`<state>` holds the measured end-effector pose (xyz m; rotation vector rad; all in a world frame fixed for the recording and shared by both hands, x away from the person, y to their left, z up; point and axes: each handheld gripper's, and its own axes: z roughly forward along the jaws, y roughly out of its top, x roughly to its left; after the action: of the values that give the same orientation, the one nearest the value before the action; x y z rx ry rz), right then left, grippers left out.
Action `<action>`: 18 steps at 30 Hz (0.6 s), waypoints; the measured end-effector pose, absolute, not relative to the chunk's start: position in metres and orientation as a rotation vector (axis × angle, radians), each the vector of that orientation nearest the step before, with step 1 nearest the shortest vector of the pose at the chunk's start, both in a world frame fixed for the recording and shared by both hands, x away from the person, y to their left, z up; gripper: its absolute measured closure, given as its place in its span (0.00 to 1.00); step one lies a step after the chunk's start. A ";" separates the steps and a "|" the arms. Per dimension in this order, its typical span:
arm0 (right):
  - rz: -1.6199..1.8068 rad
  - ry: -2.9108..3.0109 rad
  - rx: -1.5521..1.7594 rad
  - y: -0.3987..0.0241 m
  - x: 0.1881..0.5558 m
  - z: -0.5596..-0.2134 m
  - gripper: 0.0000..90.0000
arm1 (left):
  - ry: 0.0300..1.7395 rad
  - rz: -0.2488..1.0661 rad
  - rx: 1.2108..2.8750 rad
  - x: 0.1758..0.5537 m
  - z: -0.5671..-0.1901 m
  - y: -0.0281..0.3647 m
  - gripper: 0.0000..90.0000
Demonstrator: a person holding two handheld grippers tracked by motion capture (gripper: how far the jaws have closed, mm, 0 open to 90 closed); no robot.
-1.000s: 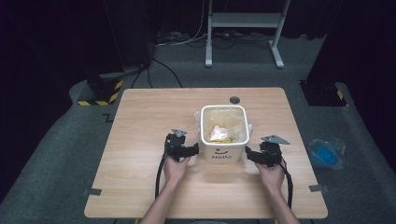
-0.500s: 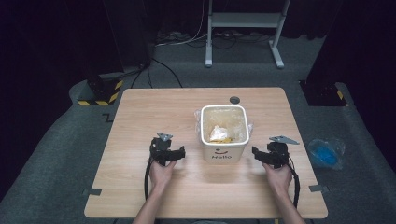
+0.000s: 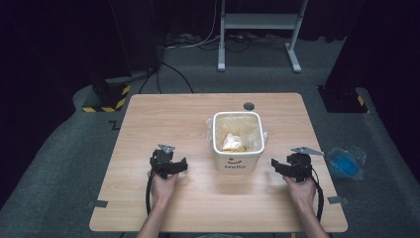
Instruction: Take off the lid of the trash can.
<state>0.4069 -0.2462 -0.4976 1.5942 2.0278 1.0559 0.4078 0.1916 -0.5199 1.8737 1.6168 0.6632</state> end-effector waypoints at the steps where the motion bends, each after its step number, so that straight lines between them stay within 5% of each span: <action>1: 1.032 2.044 1.578 -0.246 0.406 -0.497 0.32 | 1.619 0.669 1.876 0.408 -0.521 0.192 0.17; 7: 0.994 2.080 1.561 -0.246 0.403 -0.484 0.33 | 1.609 0.674 1.850 0.405 -0.526 0.197 0.17; 14: 1.035 2.097 1.614 -0.247 0.403 -0.473 0.48 | 1.592 0.693 1.839 0.403 -0.527 0.199 0.17; 18: 1.022 2.108 1.582 -0.245 0.402 -0.465 0.37 | 1.596 0.696 1.842 0.402 -0.527 0.199 0.16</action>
<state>0.4023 -0.2452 -0.4649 1.5816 2.1082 1.0224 0.4017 0.1991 -0.5273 1.8421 1.5962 0.6964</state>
